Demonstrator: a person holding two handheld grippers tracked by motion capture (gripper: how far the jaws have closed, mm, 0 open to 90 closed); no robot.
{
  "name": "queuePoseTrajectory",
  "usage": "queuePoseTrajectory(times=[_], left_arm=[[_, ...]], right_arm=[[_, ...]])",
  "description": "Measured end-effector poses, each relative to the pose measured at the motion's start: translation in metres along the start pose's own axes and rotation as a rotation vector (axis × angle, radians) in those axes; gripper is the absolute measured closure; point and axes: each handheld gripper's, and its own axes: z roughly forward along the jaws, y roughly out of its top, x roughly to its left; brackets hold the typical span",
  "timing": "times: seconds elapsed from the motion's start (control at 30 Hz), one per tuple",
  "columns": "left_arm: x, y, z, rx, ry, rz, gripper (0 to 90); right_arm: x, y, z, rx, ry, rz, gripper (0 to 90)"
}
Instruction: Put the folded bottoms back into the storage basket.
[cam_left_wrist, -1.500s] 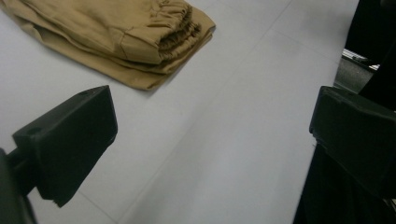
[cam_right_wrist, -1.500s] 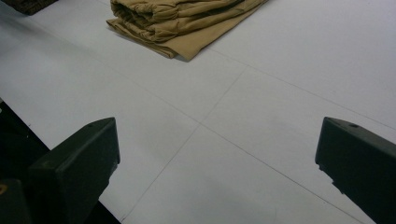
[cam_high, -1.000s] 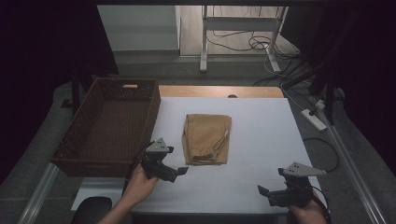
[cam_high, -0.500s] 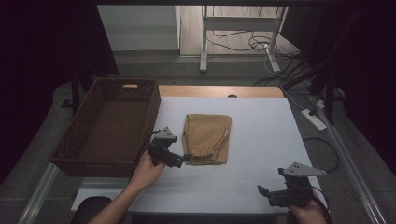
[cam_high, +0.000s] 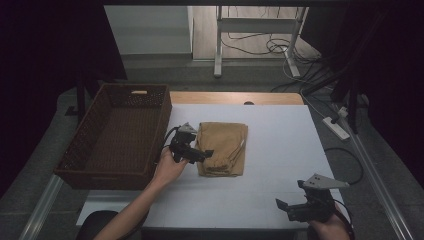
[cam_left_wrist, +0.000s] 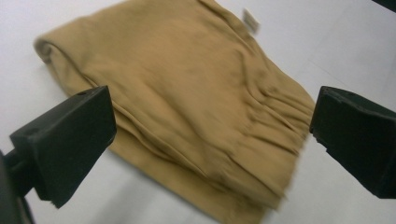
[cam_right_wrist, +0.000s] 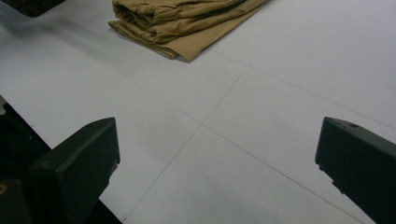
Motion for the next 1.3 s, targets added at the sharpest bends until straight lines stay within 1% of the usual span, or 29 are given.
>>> queuePoseTrajectory(times=[0.07, 0.1, 0.13, 0.17, 0.3, 0.37, 0.4, 0.43, 0.53, 0.6, 0.63, 0.77, 0.8, 0.83, 1.03, 1.1, 1.13, 1.2, 1.3], left_arm=[[0.005, 0.004, 0.005, -0.004, 0.010, -0.001, 0.0], [0.011, 0.008, 0.010, -0.005, 0.017, -0.009, 0.0], [0.011, 0.008, 0.010, -0.005, 0.017, -0.009, 0.0], [0.014, 0.010, 0.013, -0.002, 0.015, -0.015, 0.0], [0.026, 0.017, 0.024, 0.011, -0.020, -0.033, 0.0], [0.031, 0.020, 0.028, 0.024, -0.027, -0.038, 0.0], [0.037, 0.023, 0.031, 0.029, -0.036, -0.044, 0.0], [0.037, 0.023, 0.031, 0.029, -0.036, -0.044, 0.0], [0.044, 0.026, 0.035, 0.021, -0.039, -0.057, 0.0], [0.050, 0.030, 0.039, 0.020, -0.021, -0.058, 0.0], [0.050, 0.030, 0.039, 0.020, -0.021, -0.058, 0.0], [0.058, 0.036, 0.046, 0.017, 0.017, -0.056, 1.0], [0.064, 0.039, 0.050, 0.024, 0.028, -0.062, 1.0], [0.064, 0.039, 0.050, 0.024, 0.028, -0.062, 1.0], [0.080, 0.046, 0.059, 0.036, 0.062, -0.085, 0.3], [0.085, 0.047, 0.064, 0.056, 0.079, -0.085, 0.0], [0.089, 0.047, 0.069, 0.072, 0.092, -0.092, 0.0], [0.092, 0.046, 0.072, 0.078, 0.098, -0.097, 0.0], [0.097, 0.045, 0.082, 0.107, 0.123, -0.093, 0.7]], right_arm=[[0.000, 0.000, 0.000, 0.001, 0.001, 0.000, 0.5], [0.000, 0.000, 0.000, 0.002, 0.001, -0.001, 0.5], [0.000, 0.000, 0.000, 0.002, 0.001, -0.001, 0.5], [0.000, 0.000, 0.000, 0.002, 0.000, -0.001, 0.5], [0.000, 0.000, 0.000, 0.000, 0.001, 0.001, 0.5], [0.000, 0.000, 0.000, -0.001, 0.001, 0.002, 0.5], [0.000, 0.000, 0.000, -0.002, 0.004, 0.003, 0.5], [0.000, 0.000, 0.000, -0.002, 0.004, 0.003, 0.5], [0.000, 0.000, 0.000, 0.000, 0.004, 0.002, 0.5], [0.000, 0.000, 0.000, 0.001, 0.004, 0.000, 0.5], [0.000, 0.000, 0.000, 0.001, 0.004, 0.000, 0.5], [0.000, 0.000, 0.000, 0.001, 0.005, 0.001, 0.5], [0.000, 0.000, 0.000, 0.002, 0.005, 0.001, 0.5], [0.000, 0.000, 0.000, 0.002, 0.005, 0.001, 0.5], [-0.001, 0.000, 0.000, -0.001, 0.011, 0.002, 0.6], [-0.001, 0.000, 0.000, -0.001, 0.012, 0.002, 0.5], [-0.001, 0.000, 0.000, 0.001, 0.013, 0.000, 0.5], [-0.001, 0.000, 0.000, 0.001, 0.013, -0.001, 0.5], [-0.001, 0.000, 0.000, 0.000, 0.015, 0.000, 0.5]])
